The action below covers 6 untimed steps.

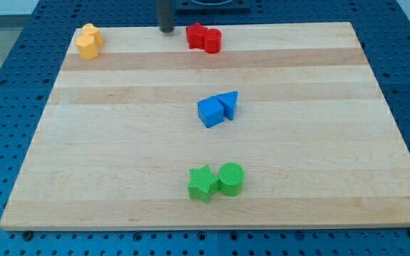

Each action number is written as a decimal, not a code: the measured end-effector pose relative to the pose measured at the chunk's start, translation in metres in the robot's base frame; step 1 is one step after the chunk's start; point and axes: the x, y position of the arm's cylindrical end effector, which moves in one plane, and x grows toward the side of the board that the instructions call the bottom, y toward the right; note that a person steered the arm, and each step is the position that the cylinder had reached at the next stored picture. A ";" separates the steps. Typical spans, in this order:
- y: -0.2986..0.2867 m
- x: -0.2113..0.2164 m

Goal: Point your arm at the top right side of the red circle

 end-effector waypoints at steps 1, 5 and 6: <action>0.080 0.003; 0.130 0.002; 0.094 0.002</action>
